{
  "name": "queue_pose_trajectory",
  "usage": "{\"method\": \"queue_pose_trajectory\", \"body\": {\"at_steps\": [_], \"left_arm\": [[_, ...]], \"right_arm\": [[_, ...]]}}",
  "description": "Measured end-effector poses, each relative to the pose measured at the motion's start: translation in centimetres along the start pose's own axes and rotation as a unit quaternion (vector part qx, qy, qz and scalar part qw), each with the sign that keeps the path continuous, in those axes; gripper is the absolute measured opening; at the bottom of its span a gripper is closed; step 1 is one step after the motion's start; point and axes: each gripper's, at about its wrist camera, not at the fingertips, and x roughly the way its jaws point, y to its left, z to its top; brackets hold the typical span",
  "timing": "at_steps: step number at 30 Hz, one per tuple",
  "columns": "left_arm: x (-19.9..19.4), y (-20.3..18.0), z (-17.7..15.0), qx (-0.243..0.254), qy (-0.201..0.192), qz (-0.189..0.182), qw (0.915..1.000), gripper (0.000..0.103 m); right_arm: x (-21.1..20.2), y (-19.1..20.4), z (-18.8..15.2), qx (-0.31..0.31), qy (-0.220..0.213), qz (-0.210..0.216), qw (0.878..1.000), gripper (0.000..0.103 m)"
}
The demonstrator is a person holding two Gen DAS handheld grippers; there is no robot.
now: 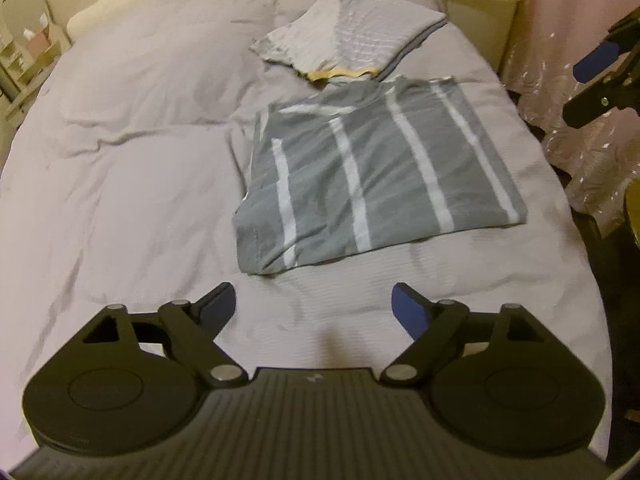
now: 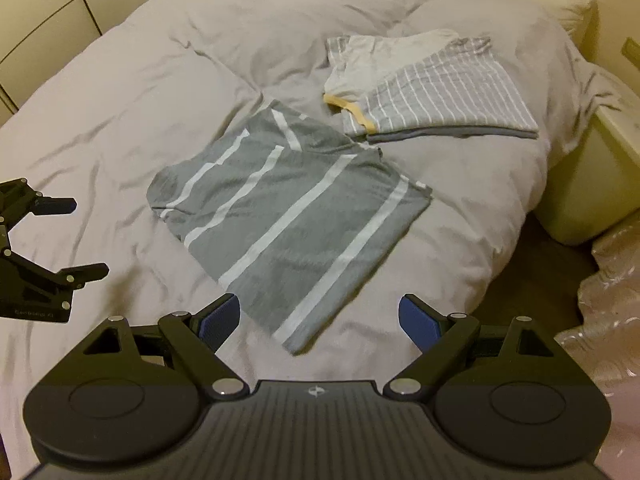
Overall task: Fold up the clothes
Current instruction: 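Move both open tools over the folded grey shirt, then grasp the grey shirt edge with the left tool while the right tool grasps it too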
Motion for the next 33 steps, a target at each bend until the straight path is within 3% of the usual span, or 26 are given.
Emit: {"method": "queue_pose_trajectory", "body": {"at_steps": [4,11,15,18,20,23,26,30,33], "left_arm": [[-0.6,0.0,-0.1,0.005,-0.008,0.002,1.0000,0.096],[-0.4,0.1,-0.7,0.016,-0.006,0.005,0.9998,0.101],[0.4,-0.6,-1.2,0.076,-0.017,0.020,0.9968,0.101],[1.8,-1.5,-1.7,0.160,-0.024,0.033,0.9862,0.094],[3.5,-2.2,-2.1,0.228,-0.021,0.044,0.9725,0.084],[6.6,-2.9,-2.7,0.321,-0.019,0.054,0.9454,0.057],[9.5,-3.1,-3.4,0.392,-0.041,0.071,0.9164,0.055],[13.2,-3.6,-5.0,0.479,-0.075,0.078,0.8710,0.055],[14.9,-3.4,-5.9,0.517,-0.100,0.087,0.8455,0.055]], "right_arm": [[-0.7,0.6,-0.4,-0.006,-0.009,-0.010,1.000,0.088],[-0.7,0.5,-0.8,-0.009,-0.005,-0.019,1.000,0.088],[-0.3,1.5,-1.3,-0.062,-0.011,-0.035,0.997,0.084],[0.7,3.8,-2.3,-0.166,-0.023,-0.057,0.984,0.074],[1.9,5.2,-3.2,-0.224,-0.027,-0.058,0.972,0.063],[4.2,7.2,-4.6,-0.295,-0.038,-0.060,0.953,0.055],[6.9,8.9,-5.9,-0.345,-0.051,-0.067,0.935,0.052],[10.4,10.6,-7.6,-0.386,-0.069,-0.075,0.917,0.052],[12.6,11.2,-8.5,-0.402,-0.084,-0.099,0.906,0.051]]}}
